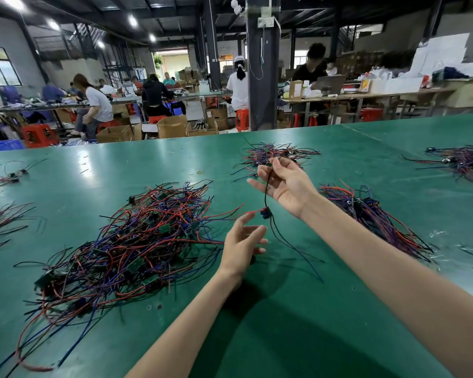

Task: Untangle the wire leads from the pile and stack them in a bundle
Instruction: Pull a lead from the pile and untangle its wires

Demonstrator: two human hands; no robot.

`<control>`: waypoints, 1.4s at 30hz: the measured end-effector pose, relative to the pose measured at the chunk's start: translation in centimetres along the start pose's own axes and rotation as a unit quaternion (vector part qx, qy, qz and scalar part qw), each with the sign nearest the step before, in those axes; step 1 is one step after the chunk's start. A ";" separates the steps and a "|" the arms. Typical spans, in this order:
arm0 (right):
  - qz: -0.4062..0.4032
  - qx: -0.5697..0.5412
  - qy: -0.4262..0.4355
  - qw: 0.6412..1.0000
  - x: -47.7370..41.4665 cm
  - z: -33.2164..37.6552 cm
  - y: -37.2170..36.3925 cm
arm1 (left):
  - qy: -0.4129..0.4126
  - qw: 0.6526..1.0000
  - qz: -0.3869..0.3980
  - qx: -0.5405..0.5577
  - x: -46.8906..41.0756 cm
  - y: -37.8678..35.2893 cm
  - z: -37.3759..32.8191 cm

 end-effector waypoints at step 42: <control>0.034 0.287 -0.036 0.957 5.7 -6.0 5.2 | 0.031 0.999 0.019 0.031 0.5 -0.9 1.0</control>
Point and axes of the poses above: each hand's wrist, its own x-axis away from the middle knuckle, its own y-axis out of the back of the hand, z = x × y, the point moved 9 cm from there along -x, towards the middle knuckle, and after that the axes turned 8 degrees about x, right-handed, at the moved point
